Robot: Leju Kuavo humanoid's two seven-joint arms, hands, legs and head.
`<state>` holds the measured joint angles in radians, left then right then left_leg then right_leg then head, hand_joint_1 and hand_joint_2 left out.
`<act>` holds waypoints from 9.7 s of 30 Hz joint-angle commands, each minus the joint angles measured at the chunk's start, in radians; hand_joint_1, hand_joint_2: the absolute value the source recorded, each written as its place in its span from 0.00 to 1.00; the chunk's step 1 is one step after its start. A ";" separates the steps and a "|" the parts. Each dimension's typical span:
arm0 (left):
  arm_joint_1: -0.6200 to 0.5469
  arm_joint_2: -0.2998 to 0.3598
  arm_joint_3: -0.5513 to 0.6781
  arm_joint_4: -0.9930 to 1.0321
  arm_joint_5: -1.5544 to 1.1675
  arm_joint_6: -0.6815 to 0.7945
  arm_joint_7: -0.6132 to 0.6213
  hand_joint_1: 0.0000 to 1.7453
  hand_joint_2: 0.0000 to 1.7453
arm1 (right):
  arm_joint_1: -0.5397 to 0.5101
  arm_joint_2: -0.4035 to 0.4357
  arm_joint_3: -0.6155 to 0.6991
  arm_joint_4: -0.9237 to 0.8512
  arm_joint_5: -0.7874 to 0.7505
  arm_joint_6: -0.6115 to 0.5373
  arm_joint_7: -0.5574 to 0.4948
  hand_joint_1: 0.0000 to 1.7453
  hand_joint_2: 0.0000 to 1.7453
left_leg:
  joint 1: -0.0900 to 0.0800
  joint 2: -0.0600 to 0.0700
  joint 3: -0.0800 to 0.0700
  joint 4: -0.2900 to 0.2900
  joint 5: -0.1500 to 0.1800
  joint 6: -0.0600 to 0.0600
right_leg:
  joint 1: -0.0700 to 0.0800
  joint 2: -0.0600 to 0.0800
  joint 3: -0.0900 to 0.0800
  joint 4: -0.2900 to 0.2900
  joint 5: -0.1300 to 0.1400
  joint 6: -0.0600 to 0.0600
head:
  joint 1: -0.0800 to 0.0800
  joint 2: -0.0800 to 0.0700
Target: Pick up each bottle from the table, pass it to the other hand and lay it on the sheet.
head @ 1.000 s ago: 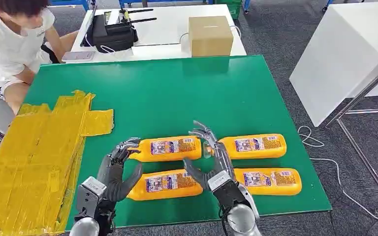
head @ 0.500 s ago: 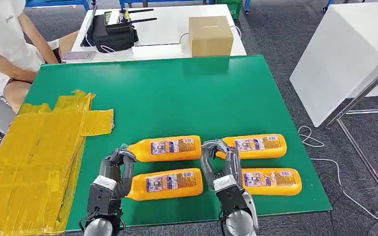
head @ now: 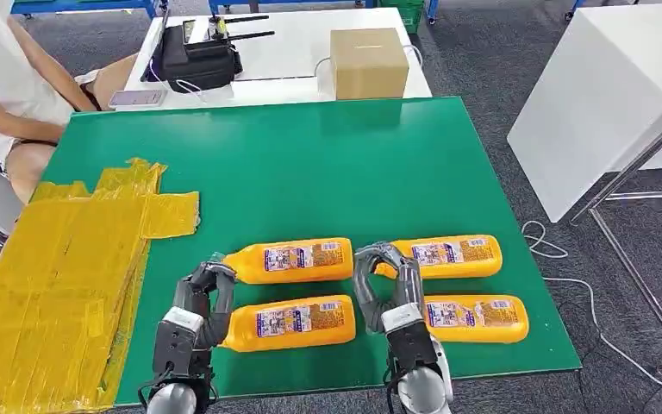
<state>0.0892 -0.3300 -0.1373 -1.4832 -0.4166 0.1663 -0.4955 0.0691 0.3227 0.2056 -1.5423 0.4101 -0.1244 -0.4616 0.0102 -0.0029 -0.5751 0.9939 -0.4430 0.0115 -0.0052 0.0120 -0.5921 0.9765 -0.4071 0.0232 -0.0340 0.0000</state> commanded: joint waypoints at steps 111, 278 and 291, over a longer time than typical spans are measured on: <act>-0.209 0.012 -0.005 0.105 0.086 -0.081 -0.023 0.00 1.00 | -0.530 -0.030 -0.137 0.654 0.404 -0.444 0.108 1.00 1.00 | 0.000 -0.002 0.002 0.001 0.001 0.000 | 0.000 -0.002 0.002 0.000 0.000 0.000 | 0.000 0.000; -0.678 0.380 0.446 1.044 -0.939 0.532 0.262 0.00 1.00 | -0.301 -0.055 0.113 0.244 -0.105 -0.005 -0.005 0.00 1.00 | 0.001 -0.001 0.002 0.000 0.003 -0.001 | 0.001 -0.002 0.002 0.001 0.000 0.000 | 0.000 0.000; -0.455 0.178 0.284 0.317 -0.317 0.170 -0.053 0.00 1.00 | -0.255 -0.066 0.065 0.155 0.056 -0.071 0.026 0.00 1.00 | 0.001 -0.002 0.002 0.001 0.002 -0.001 | 0.001 -0.003 0.003 0.001 -0.001 0.000 | 0.000 0.000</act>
<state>-0.4845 -0.0409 0.2697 -0.7262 -0.8276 0.4035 -0.5570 -0.1750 0.2956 0.3097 -1.3714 0.3594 -0.1377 -0.4639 0.0100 -0.0026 -0.5754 0.9947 -0.4396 0.0100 -0.0054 0.0125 -0.5930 0.9778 -0.4063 0.0233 -0.0336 0.0000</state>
